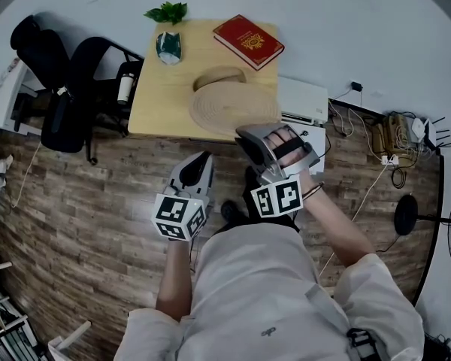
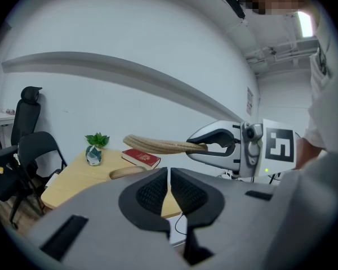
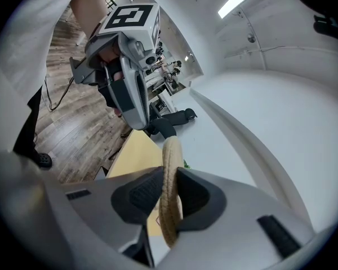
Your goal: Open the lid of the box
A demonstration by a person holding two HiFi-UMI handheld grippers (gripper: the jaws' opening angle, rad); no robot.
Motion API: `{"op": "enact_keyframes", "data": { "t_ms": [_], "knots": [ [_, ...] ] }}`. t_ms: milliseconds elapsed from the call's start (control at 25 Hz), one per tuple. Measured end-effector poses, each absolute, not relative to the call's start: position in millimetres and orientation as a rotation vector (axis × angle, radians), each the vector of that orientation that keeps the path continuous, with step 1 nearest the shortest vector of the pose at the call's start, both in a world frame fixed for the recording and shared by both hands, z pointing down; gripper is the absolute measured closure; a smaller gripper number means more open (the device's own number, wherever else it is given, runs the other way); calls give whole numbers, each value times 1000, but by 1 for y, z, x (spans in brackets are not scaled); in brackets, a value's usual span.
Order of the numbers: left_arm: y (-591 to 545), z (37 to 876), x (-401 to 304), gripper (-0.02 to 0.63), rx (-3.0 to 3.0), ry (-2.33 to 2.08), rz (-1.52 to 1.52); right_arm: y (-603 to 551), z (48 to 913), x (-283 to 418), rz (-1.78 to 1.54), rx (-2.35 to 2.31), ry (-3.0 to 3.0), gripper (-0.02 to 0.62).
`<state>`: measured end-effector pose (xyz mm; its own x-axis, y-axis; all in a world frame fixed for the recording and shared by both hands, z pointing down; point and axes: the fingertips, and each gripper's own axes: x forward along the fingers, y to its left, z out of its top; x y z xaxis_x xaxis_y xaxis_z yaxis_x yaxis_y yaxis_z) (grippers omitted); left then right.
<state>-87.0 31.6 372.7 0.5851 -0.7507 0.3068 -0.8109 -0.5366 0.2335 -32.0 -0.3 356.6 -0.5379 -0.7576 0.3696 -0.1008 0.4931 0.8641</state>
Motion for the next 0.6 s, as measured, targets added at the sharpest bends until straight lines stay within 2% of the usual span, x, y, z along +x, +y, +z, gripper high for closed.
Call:
{"op": "enact_keyframes", "data": {
  "t_ms": [600],
  "knots": [
    [37,369,-84,592,2484,-1249,203,0,351,-34,-1076,728,-1952,522]
  ]
}}
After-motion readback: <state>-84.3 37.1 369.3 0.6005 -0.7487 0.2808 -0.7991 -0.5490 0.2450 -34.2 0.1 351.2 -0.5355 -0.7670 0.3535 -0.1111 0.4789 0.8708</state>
